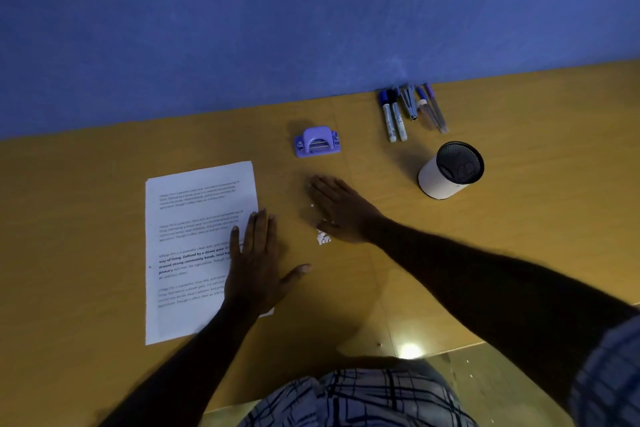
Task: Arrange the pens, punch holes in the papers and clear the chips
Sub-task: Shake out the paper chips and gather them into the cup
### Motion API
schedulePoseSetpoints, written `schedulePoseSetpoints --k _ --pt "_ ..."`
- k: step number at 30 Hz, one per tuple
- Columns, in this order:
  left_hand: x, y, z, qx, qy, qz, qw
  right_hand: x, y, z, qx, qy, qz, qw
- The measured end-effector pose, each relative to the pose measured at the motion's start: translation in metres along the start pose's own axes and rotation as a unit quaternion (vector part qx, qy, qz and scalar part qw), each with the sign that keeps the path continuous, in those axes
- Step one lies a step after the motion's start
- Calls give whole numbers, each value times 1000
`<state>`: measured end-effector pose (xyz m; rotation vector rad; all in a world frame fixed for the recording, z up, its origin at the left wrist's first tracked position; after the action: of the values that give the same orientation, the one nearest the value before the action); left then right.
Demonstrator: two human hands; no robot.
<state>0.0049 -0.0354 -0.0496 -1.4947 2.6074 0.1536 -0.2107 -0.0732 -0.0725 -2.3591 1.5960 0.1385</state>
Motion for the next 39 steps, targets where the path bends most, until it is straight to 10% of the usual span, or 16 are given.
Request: schedulePoseSetpoints --k 9,17,39 --pt "0 -4 6 3 -14 -10 1000 -50 -33 26 -16 0 -73 997" --pt "5 5 15 9 -26 27 999 -75 -5 30 47 58 160 984" --pt "29 43 26 -18 -36 92 995 -111 2 37 31 54 151 987"
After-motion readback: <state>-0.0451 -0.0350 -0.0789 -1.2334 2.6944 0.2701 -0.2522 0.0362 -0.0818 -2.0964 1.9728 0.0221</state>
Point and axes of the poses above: each hand's wrist, its own x-axis towards the middle knuckle, its own z-axis out of the palm, y = z × x, the point moved 3 cm from there along x, towards the middle knuckle, and after that the axes turned 1 degree about x, right-handed, at the moved point
